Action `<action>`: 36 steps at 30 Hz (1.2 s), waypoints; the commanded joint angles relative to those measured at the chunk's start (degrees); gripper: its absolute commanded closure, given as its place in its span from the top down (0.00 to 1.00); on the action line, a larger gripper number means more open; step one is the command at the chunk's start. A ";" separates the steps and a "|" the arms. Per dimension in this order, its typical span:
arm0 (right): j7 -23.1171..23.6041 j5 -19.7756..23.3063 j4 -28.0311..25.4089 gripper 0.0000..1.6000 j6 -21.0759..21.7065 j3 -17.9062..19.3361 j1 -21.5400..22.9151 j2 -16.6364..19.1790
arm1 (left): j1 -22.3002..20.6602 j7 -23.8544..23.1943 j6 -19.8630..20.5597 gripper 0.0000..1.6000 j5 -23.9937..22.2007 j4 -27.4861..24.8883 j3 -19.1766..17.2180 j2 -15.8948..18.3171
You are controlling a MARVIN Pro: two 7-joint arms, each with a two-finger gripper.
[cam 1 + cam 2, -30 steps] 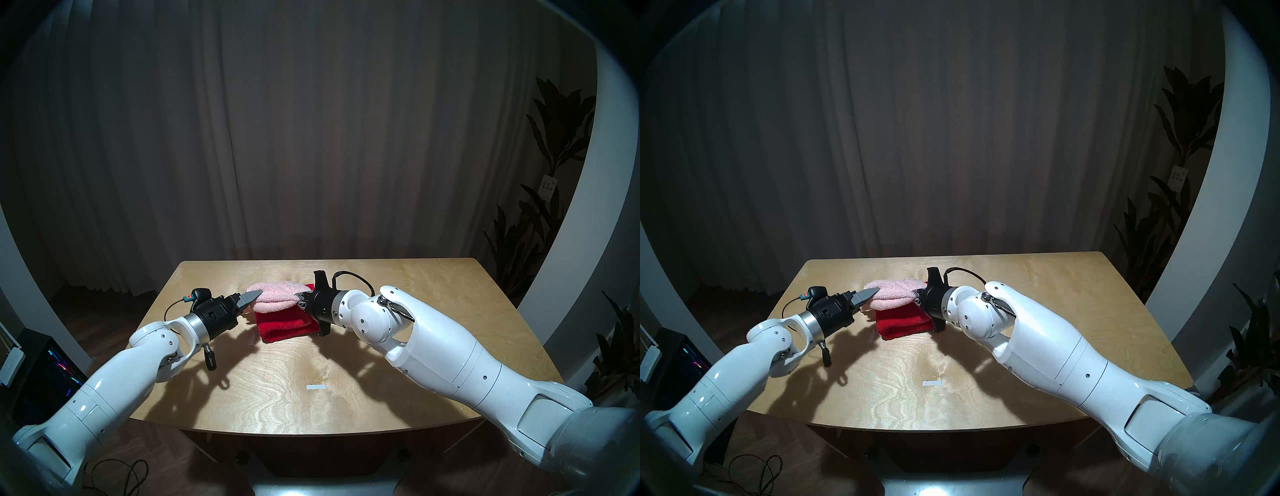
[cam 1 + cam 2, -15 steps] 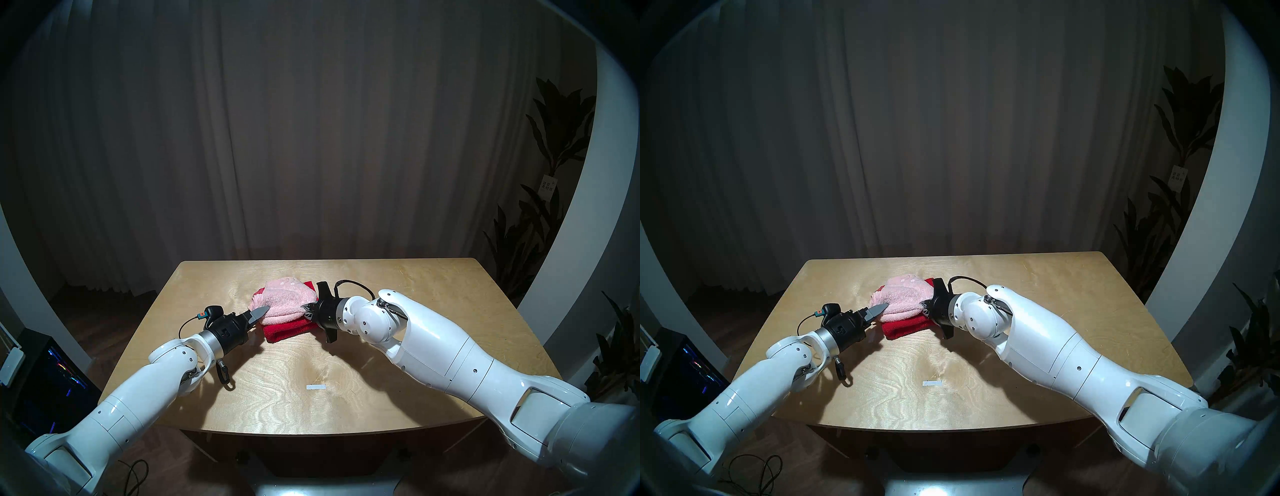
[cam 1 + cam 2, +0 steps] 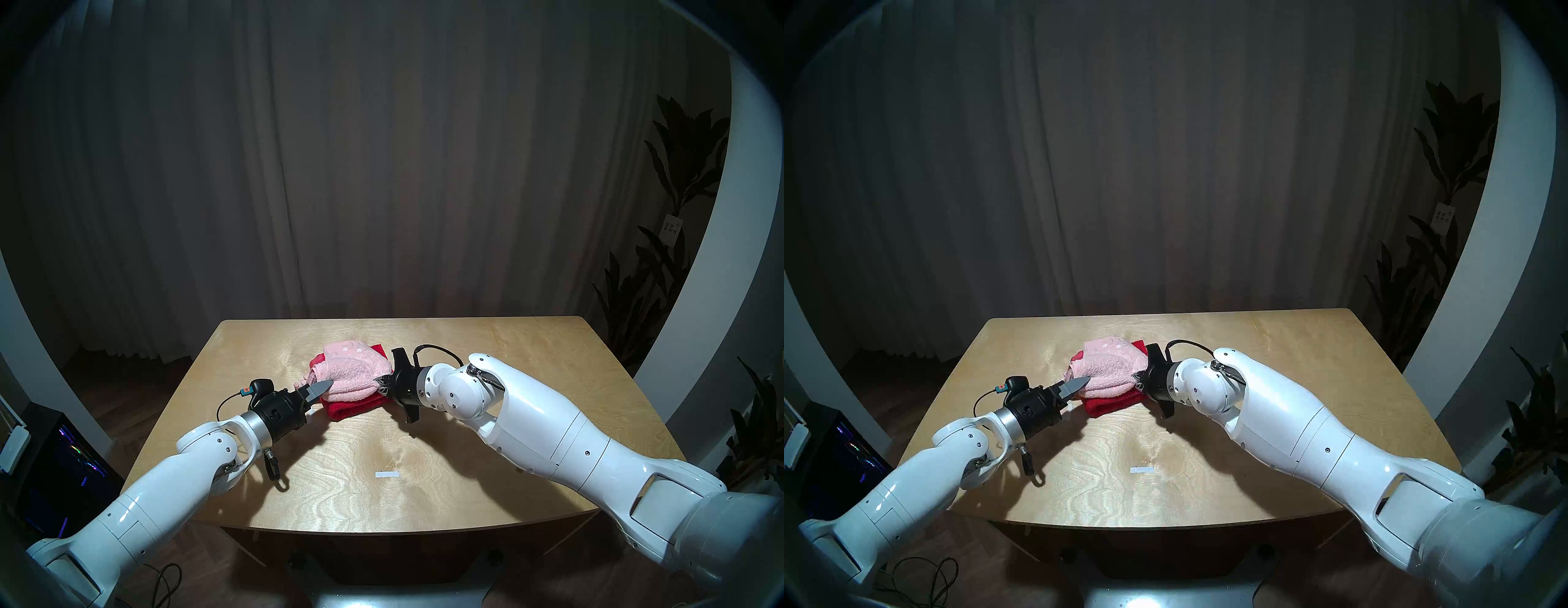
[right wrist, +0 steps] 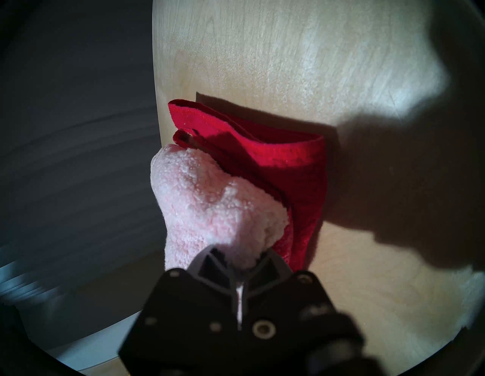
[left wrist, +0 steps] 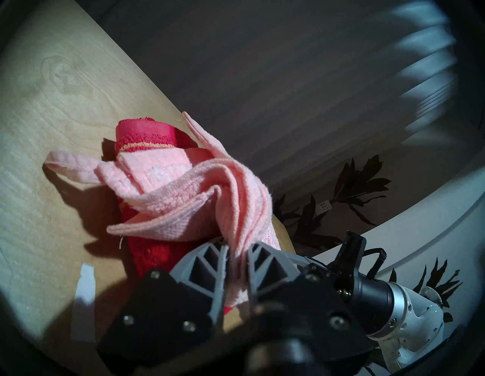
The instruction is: Fold each towel twice and stack them on table
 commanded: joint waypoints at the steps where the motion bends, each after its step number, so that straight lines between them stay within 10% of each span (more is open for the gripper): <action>1: 0.18 -0.27 -0.09 0.00 -0.32 0.61 0.44 0.73 | 1.19 1.44 0.47 0.66 -0.74 -2.77 -0.92 1.95; 36: -2.45 0.43 -3.98 0.00 4.12 0.27 0.86 4.87 | 1.76 1.70 -0.53 0.45 -2.78 -3.55 -2.10 3.05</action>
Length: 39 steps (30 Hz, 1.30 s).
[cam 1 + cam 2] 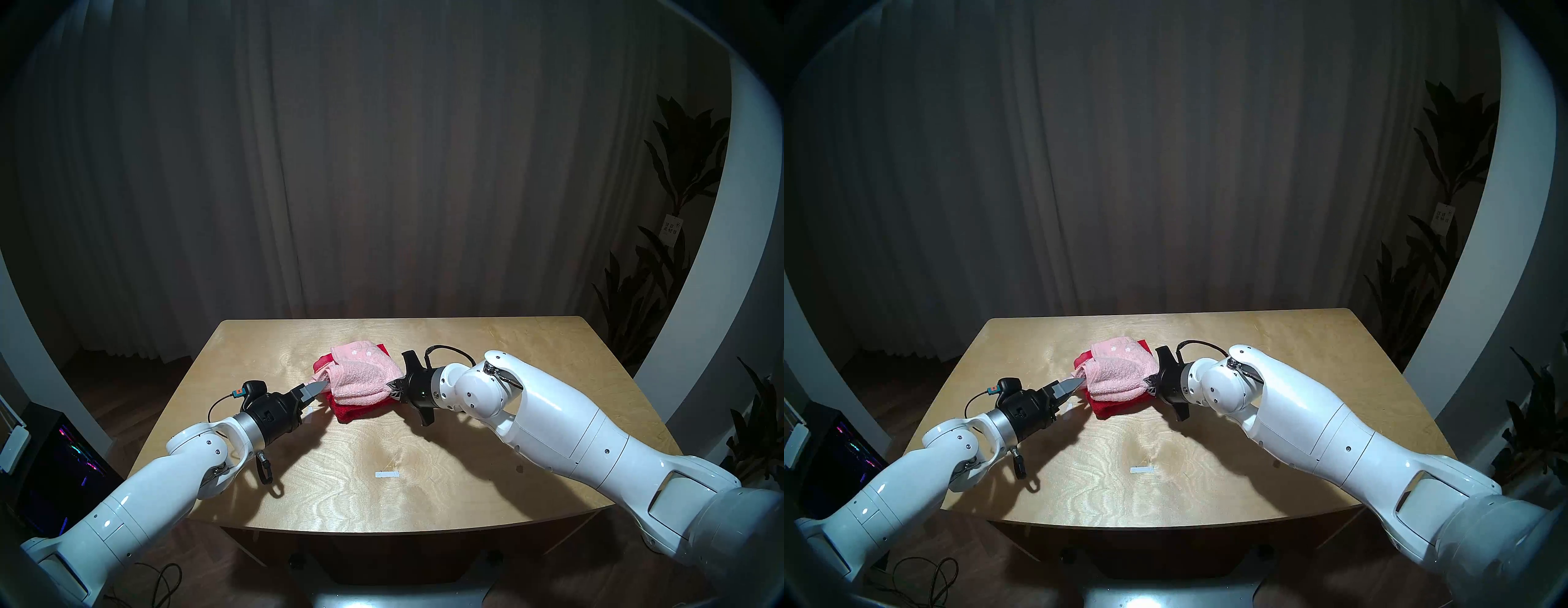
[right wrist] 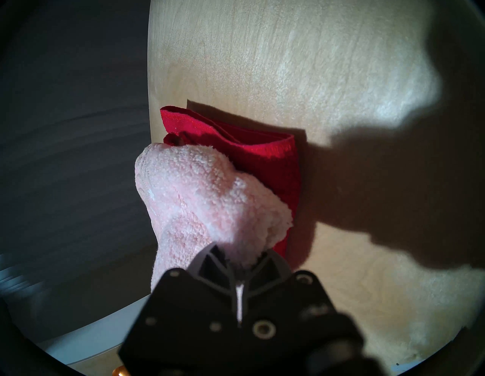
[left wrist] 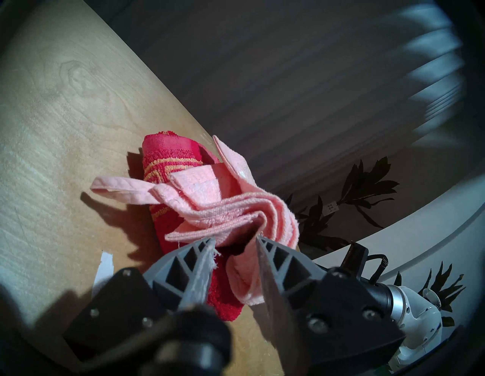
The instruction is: Fold each towel twice and stack them on table
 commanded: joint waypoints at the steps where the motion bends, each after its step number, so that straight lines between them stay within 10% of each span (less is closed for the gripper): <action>1: 0.33 -0.08 -0.13 0.00 1.84 0.21 1.10 0.17 | -0.08 -0.88 -0.11 0.46 -0.63 -0.72 -1.00 0.64; 13: -1.29 -0.40 -0.77 0.01 2.23 -0.66 1.16 0.74 | -1.66 -0.56 0.40 0.44 -0.16 2.35 0.13 0.39; 22: -2.66 -0.23 -1.52 0.49 2.48 -0.67 0.97 0.98 | -1.21 -0.43 0.99 0.44 -0.69 1.75 -0.36 1.04; 24: -3.07 -0.11 -2.14 0.87 2.45 -0.52 0.90 1.31 | -0.90 -0.36 0.85 0.45 -0.83 1.29 -0.64 1.18; 26: -3.82 0.12 -2.72 1.00 2.60 -0.46 0.99 1.70 | -0.75 -0.47 0.74 0.48 -0.94 1.10 -0.83 1.15; 39: -6.67 2.15 -7.50 1.00 2.92 0.67 -0.33 6.24 | -2.35 0.57 3.67 0.53 0.24 1.64 1.26 2.35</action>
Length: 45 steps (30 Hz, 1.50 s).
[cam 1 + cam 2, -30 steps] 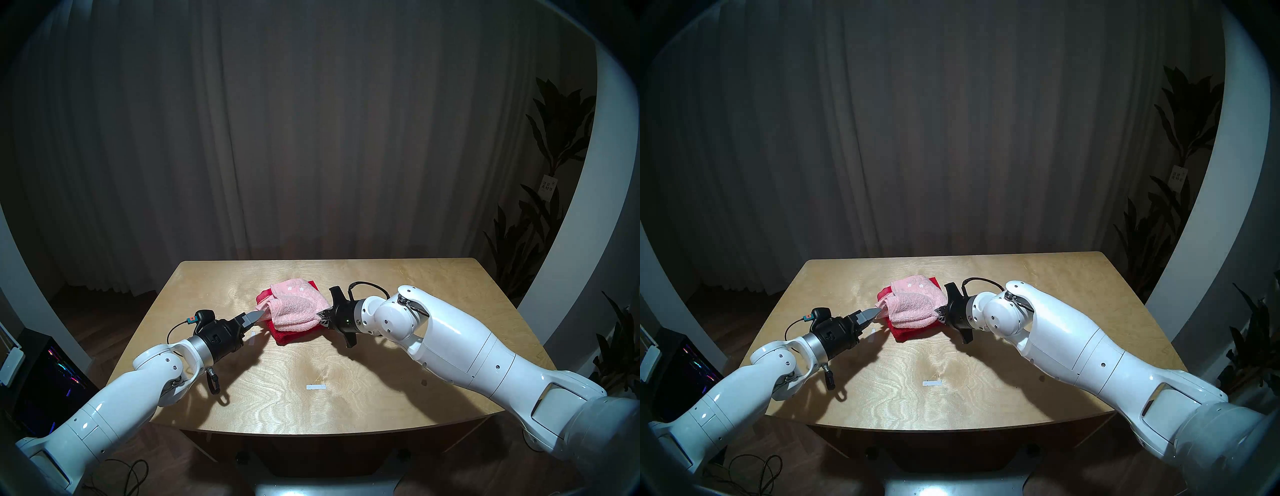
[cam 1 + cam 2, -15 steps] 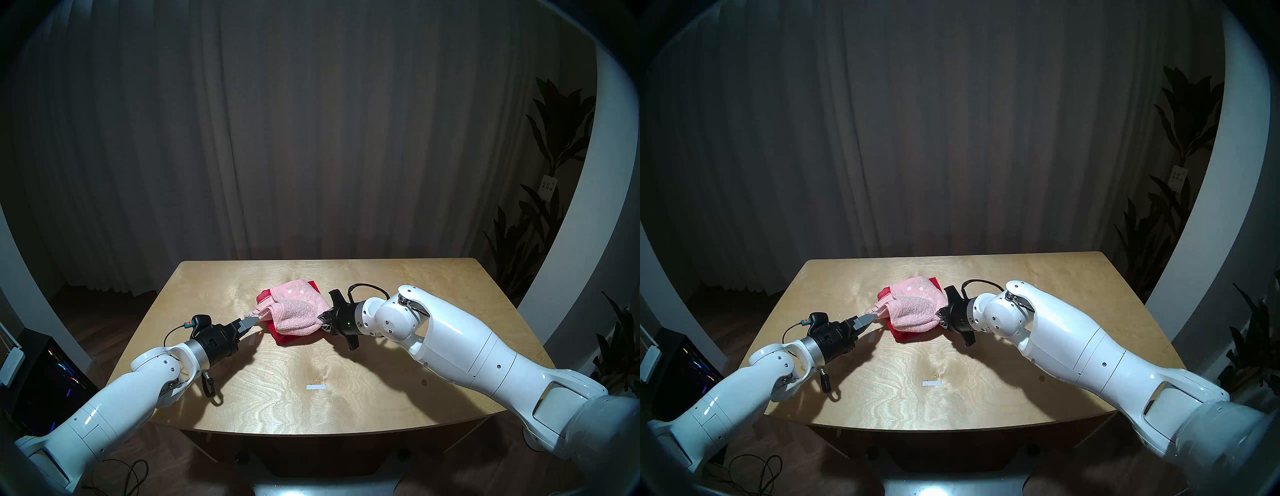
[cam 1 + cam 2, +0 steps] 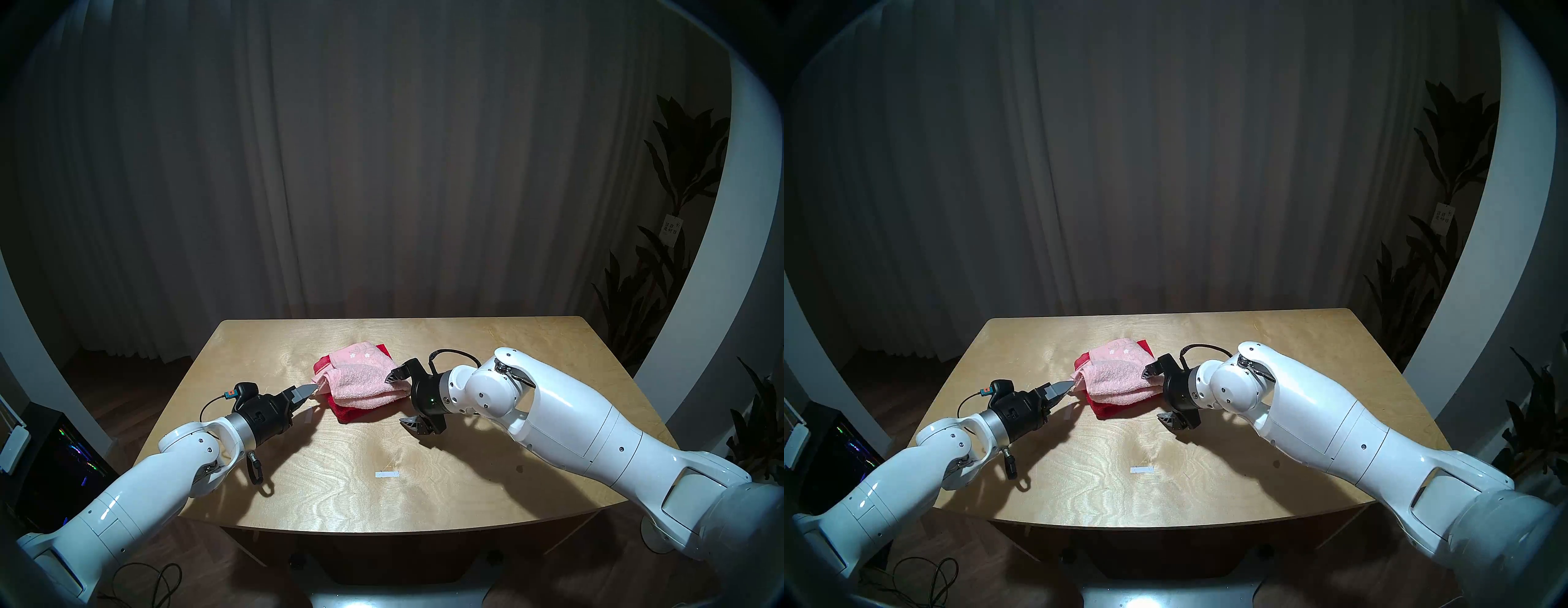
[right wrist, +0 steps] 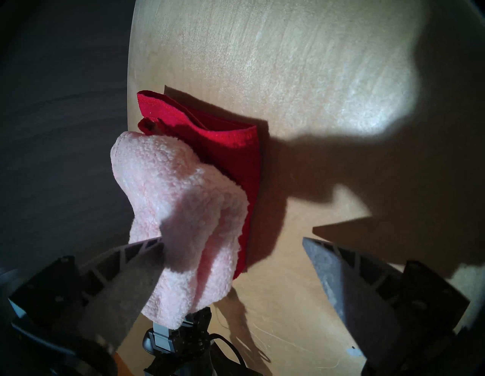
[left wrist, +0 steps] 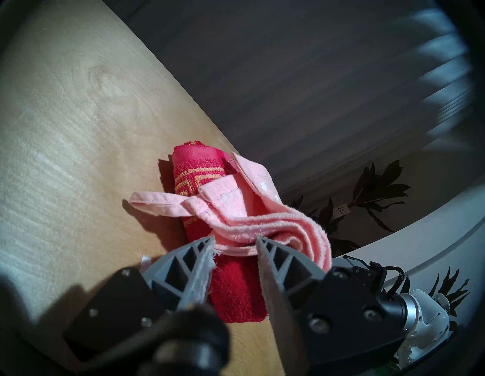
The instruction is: Fold each towel twice and stack them on table
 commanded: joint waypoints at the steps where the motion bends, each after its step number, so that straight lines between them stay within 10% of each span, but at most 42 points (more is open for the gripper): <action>1: -0.06 1.14 -3.18 1.00 -0.09 1.30 -0.72 2.36 | -1.68 -0.37 2.28 0.53 1.12 -0.52 0.94 0.97; 23: 0.05 0.84 -3.32 1.00 -0.83 1.00 -1.07 2.42 | 7.00 -1.62 0.85 0.59 -4.79 -4.63 -4.01 5.47; 28: -0.26 2.13 -4.28 1.00 -1.33 1.49 -1.52 2.95 | 9.70 -2.42 -2.67 1.00 -4.80 -6.05 -5.30 5.48; 45: -0.50 1.59 -13.89 1.00 -3.48 6.52 -1.31 13.88 | 12.16 6.34 -18.22 1.00 18.33 -17.46 -7.73 10.25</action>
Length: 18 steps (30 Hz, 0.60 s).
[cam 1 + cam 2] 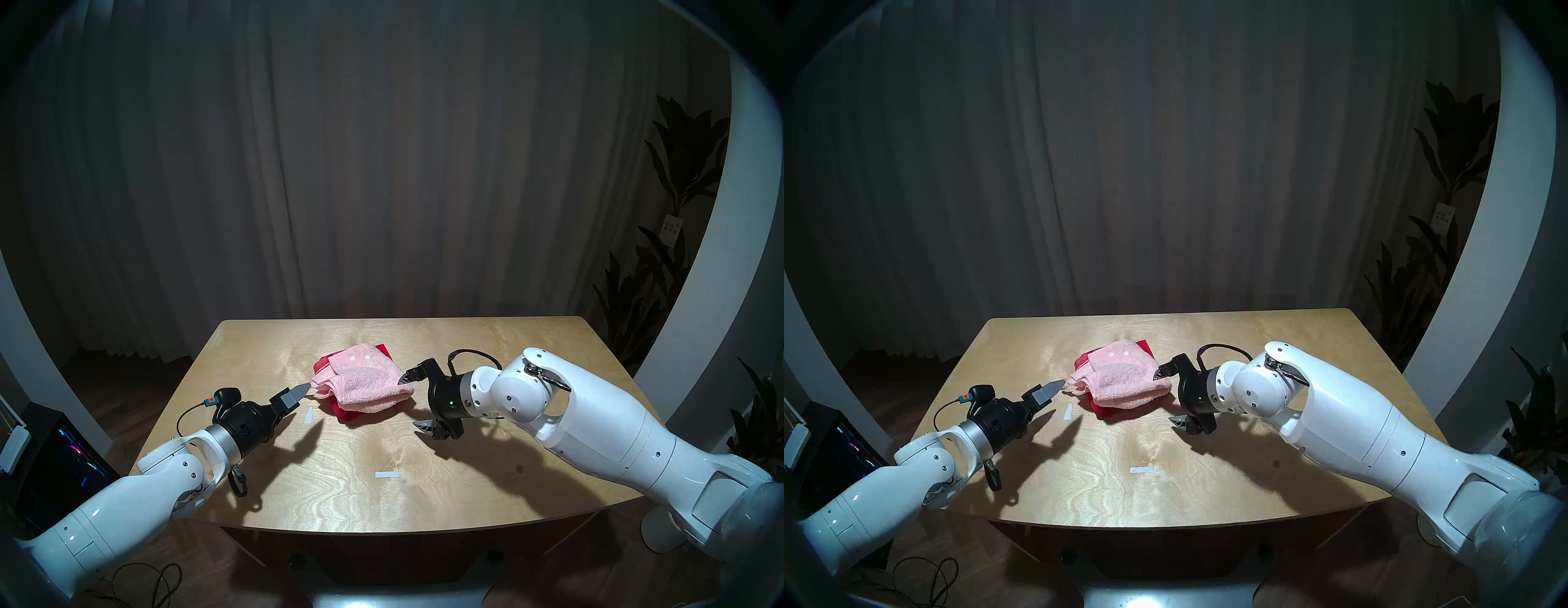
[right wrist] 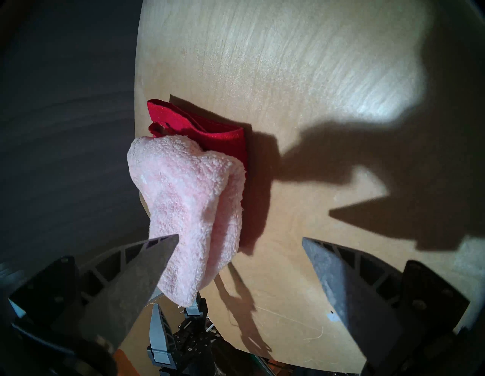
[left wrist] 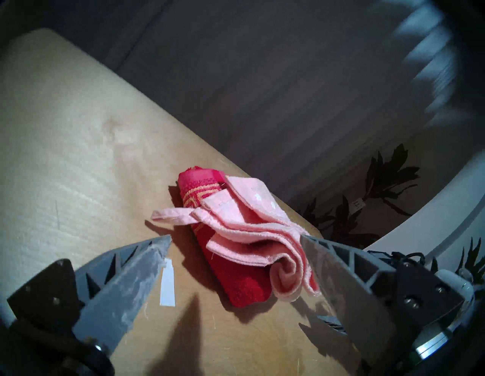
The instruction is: Fold each towel twice and stack them on table
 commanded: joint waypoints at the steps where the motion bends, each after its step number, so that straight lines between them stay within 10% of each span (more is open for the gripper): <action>1: 0.17 -1.61 -3.56 1.00 -0.72 3.29 1.92 5.49 | 0.07 2.19 -4.85 1.00 7.44 -4.30 -1.52 3.67; 18: 4.78 -21.74 -3.96 1.00 -4.97 2.92 4.87 8.79 | -1.21 13.97 -9.99 1.00 24.03 -5.63 -1.57 4.37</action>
